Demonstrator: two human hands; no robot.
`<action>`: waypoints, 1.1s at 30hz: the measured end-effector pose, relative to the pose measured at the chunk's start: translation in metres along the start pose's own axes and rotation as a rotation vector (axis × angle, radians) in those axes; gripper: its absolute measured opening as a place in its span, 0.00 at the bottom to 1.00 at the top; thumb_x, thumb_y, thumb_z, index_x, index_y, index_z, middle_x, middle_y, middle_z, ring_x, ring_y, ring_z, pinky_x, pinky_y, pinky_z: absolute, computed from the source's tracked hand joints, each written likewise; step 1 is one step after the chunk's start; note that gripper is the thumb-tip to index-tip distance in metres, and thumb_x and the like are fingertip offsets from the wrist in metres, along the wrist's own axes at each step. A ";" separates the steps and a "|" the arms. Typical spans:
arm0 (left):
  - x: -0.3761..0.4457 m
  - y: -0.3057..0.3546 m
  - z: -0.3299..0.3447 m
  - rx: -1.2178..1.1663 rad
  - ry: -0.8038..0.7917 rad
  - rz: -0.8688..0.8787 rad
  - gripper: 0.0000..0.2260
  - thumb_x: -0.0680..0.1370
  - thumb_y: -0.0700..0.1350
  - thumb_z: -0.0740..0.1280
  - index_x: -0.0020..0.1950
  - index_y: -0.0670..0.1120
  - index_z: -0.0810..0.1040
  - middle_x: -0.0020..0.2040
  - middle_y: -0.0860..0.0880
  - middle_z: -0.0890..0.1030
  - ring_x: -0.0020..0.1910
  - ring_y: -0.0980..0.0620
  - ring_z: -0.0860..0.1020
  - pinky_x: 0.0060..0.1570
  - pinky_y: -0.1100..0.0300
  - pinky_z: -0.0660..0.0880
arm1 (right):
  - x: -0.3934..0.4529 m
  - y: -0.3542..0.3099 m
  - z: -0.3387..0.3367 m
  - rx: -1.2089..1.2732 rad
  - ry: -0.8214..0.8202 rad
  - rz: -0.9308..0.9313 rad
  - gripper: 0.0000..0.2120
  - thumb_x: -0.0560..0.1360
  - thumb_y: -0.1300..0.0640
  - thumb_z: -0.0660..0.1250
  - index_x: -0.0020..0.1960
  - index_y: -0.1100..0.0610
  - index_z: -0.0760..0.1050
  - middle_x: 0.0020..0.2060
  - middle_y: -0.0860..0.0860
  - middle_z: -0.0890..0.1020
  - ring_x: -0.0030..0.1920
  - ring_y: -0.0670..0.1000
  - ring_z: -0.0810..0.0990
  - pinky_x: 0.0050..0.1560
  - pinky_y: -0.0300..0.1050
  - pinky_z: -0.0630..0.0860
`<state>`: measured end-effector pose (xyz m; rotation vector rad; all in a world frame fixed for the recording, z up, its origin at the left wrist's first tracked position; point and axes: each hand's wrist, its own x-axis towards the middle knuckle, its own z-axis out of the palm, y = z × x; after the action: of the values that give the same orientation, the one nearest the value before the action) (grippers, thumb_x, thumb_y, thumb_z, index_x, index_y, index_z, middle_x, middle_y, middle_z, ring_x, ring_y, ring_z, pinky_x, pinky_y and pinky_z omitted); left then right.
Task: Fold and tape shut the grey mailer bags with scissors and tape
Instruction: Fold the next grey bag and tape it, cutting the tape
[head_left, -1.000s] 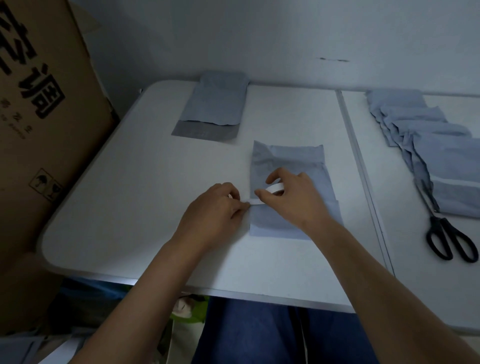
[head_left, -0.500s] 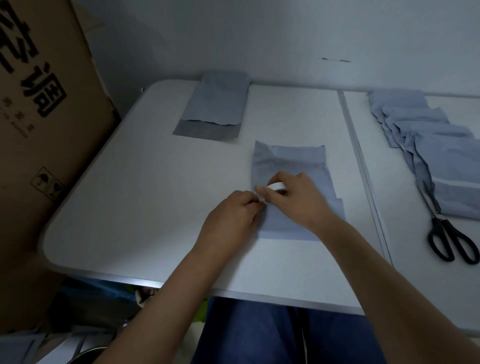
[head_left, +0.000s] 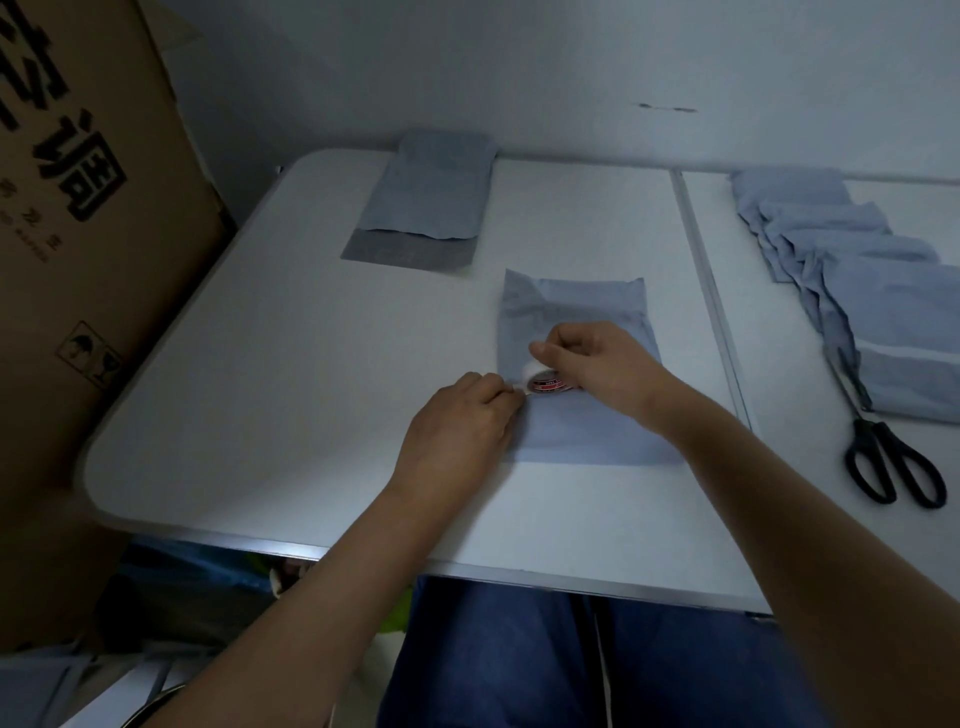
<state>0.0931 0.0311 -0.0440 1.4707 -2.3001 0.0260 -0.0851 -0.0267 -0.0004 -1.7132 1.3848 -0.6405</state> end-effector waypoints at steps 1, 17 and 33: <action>0.000 0.000 0.000 0.003 0.007 0.003 0.08 0.75 0.41 0.64 0.49 0.44 0.82 0.41 0.48 0.79 0.38 0.46 0.76 0.30 0.55 0.72 | 0.001 -0.002 -0.002 -0.028 -0.011 -0.004 0.19 0.77 0.51 0.67 0.30 0.54 0.68 0.21 0.43 0.67 0.24 0.41 0.64 0.29 0.36 0.61; 0.001 0.000 0.002 0.022 0.075 0.021 0.04 0.71 0.39 0.73 0.45 0.45 0.83 0.40 0.50 0.79 0.37 0.48 0.76 0.29 0.59 0.70 | -0.002 -0.015 -0.028 -0.353 -0.049 -0.033 0.19 0.75 0.47 0.69 0.29 0.53 0.70 0.23 0.46 0.70 0.25 0.42 0.67 0.31 0.38 0.63; 0.000 0.001 0.003 0.017 0.092 0.033 0.04 0.74 0.40 0.71 0.47 0.45 0.83 0.40 0.50 0.79 0.38 0.49 0.76 0.31 0.59 0.69 | 0.010 -0.032 -0.039 -0.603 -0.159 -0.081 0.18 0.76 0.47 0.66 0.31 0.55 0.70 0.27 0.48 0.74 0.32 0.48 0.72 0.37 0.43 0.68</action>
<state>0.0912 0.0305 -0.0467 1.4100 -2.2553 0.1202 -0.0962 -0.0450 0.0464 -2.2410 1.4899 -0.1168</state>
